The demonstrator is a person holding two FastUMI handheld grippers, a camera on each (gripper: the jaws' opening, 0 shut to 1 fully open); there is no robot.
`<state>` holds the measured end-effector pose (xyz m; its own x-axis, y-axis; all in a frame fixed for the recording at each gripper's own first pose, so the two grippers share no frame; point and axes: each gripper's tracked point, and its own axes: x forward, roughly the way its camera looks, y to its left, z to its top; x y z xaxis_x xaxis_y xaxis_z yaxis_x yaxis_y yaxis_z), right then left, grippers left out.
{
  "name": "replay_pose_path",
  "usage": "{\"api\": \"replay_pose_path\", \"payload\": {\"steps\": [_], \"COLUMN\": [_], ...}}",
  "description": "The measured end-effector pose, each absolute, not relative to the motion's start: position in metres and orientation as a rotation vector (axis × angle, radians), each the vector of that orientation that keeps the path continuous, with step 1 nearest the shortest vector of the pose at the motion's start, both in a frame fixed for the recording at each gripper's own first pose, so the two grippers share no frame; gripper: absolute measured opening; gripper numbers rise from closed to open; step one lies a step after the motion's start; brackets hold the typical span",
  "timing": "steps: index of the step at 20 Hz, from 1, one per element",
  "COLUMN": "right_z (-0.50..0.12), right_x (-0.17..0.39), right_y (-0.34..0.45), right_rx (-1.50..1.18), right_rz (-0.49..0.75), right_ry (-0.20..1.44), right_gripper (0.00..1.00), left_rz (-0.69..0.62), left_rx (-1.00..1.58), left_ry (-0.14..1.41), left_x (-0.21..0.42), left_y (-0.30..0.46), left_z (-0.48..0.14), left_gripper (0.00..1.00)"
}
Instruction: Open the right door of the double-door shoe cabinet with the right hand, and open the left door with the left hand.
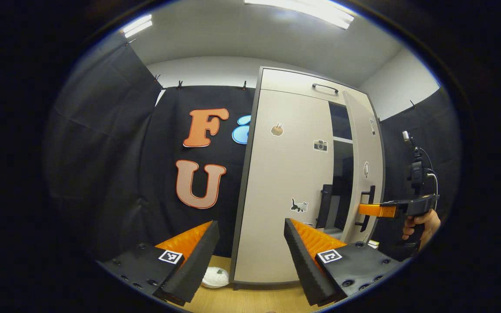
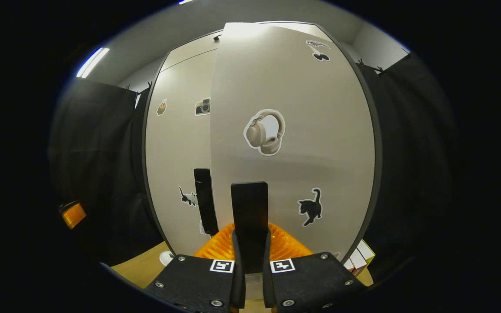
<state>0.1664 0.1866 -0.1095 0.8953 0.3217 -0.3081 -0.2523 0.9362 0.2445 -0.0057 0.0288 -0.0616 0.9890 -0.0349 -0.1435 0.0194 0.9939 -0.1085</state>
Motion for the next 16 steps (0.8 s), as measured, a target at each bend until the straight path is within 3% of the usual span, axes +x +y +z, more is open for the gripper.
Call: {"api": "replay_pose_path", "payload": {"steps": [9, 16], "right_z": [-0.102, -0.1], "right_x": [0.14, 0.126], "right_y": [0.157, 0.113], "right_rx": [0.188, 0.171], "right_rz": [0.3, 0.231], "right_ry": [0.323, 0.301], "right_gripper": [0.16, 0.14], "left_rz": [-0.078, -0.139], "left_rx": [-0.088, -0.076], "left_ry": [0.156, 0.188], "left_x": [-0.015, -0.014], "left_y": [-0.008, -0.045], "left_z": [-0.055, -0.071], "left_gripper": [0.97, 0.97]}}
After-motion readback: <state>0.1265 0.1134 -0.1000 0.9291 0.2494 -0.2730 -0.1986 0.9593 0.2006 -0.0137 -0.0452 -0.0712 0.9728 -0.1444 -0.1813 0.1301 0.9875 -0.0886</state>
